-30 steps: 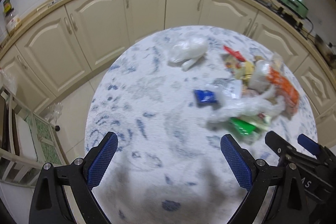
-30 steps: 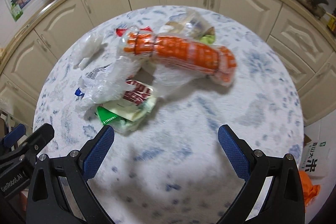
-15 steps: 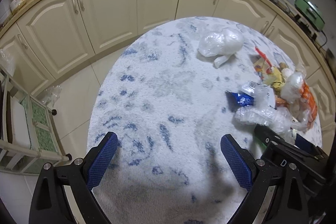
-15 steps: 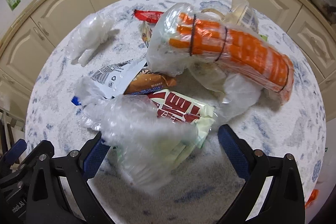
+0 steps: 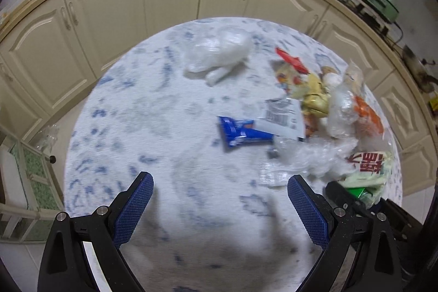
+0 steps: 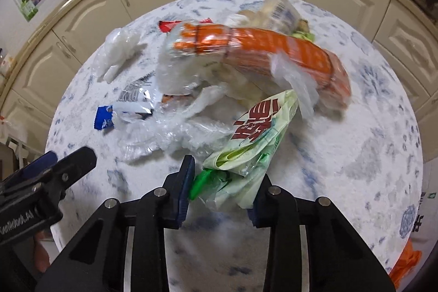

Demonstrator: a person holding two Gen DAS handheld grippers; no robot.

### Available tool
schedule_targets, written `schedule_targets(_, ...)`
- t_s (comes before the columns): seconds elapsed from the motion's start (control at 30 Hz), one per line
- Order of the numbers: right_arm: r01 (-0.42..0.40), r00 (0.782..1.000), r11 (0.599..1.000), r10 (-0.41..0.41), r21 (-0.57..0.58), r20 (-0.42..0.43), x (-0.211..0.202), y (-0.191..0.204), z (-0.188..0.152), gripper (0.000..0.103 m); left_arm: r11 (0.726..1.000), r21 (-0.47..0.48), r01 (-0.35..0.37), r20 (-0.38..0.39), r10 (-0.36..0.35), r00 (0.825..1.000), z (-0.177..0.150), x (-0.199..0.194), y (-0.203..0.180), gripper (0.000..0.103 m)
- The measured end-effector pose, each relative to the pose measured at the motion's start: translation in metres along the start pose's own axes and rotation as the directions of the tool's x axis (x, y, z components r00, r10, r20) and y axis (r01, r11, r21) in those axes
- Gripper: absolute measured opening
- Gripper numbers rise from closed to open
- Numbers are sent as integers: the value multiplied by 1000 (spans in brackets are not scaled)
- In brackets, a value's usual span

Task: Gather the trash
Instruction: 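Grasp the green-white snack wrapper with red print using the right tool, then grasp the crumpled clear plastic film with the left tool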

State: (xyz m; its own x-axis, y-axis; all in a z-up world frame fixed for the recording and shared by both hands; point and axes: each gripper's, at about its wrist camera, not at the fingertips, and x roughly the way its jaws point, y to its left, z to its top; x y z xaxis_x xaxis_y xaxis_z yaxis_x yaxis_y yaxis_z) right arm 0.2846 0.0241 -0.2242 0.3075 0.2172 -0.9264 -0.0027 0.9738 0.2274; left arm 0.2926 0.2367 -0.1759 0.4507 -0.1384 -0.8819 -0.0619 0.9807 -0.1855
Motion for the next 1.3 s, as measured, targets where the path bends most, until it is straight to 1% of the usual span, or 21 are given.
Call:
schedule_targets(0.03, 6, 1000, 1000, -6, 7, 0, -3, -5, -3, 22, 1000, 9, 3, -3, -3, 1000, 0, 1, -6, 97)
schedule_targets(0.1, 9, 1000, 1000, -9, 21, 4, -9, -16, -7, 20, 999, 31, 13, -16, -12, 1000, -1, 6, -17, 97)
schedule_targets(0.13, 5, 1000, 1000, -5, 29, 5, -12, -23, -9, 20, 999, 39, 21, -23, -20, 1000, -1, 8, -22, 97)
schedule_targets(0.23, 38, 999, 997, -39, 60, 17, -19, -42, -11, 20, 997, 59, 54, -50, -51, 997, 0, 17, -37, 97)
schedule_targets(0.3, 44, 999, 996, -45, 74, 22, -22, -51, -11, 20, 995, 65, 70, -58, -66, 996, 3, 22, -46, 97)
schedule_targets(0.37, 52, 998, 996, -54, 76, 23, -23, -57, -12, 20, 995, 67, 76, -62, -72, 995, 5, 28, -54, 101)
schedule_targets(0.43, 72, 997, 993, -74, 90, 19, -21, -65, -11, 22, 995, 62, 82, -65, -78, 995, 8, 34, -60, 101)
schedule_targets(0.47, 74, 997, 993, -76, 91, 18, -21, -67, -10, 26, 994, 61, 88, -66, -84, 994, 9, 37, -63, 101)
schedule_targets(0.5, 77, 997, 992, -80, 98, 20, -20, -70, -9, 26, 994, 61, 95, -67, -91, 994, 11, 41, -66, 101)
schedule_targets(0.53, 81, 996, 991, -84, 105, 17, -18, -72, -7, 27, 993, 62, 104, -65, -100, 993, 12, 45, -68, 98)
schedule_targets(0.57, 83, 996, 991, -85, 108, 16, -17, -72, -6, 27, 992, 60, 107, -64, -104, 993, 13, 50, -71, 87)
schedule_targets(0.6, 81, 996, 991, -83, 109, 19, -17, -73, -4, 28, 994, 59, 96, -54, -93, 994, 14, 53, -72, 85)
schedule_targets(0.63, 79, 996, 991, -82, 110, 19, -17, -75, -3, 29, 995, 65, 73, -22, -71, 997, 14, 53, -73, 67)
schedule_targets(0.67, 74, 997, 990, -77, 116, 21, -16, -77, -1, 31, 996, 66, 62, -11, -62, 998, 13, 55, -74, 49)
schedule_targets(0.7, 65, 997, 990, -69, 125, 23, -15, -78, 2, 34, 996, 61, 59, -2, -59, 998, 13, 55, -73, 43)
schedule_targets(0.73, 61, 998, 989, -65, 131, 27, -14, -79, 4, 34, 995, 51, 84, -6, -84, 996, 13, 56, -71, 32)
schedule_targets(0.77, 60, 997, 989, -65, 134, 33, -14, -79, 6, 34, 994, 46, 99, -11, -99, 995, 12, 56, -70, 27)
schedule_targets(0.8, 59, 997, 989, -65, 133, 39, -12, -79, 8, 33, 993, 49, 108, -17, -107, 994, 11, 56, -68, 25)
schedule_targets(0.83, 60, 997, 990, -67, 130, 47, -11, -80, 10, 24, 992, 52, 112, -20, -111, 994, 11, 56, -68, 22)
schedule_targets(0.97, 33, 998, 989, -41, 145, 55, -10, -85, 10, 23, 993, 55, 108, -19, -107, 994, 9, 51, -64, 19)
schedule_targets(1.3, 19, 998, 987, -29, 158, 64, -20, -87, 4, 22, 994, 84, 75, 9, -76, 997, -2, 27, -66, 19)
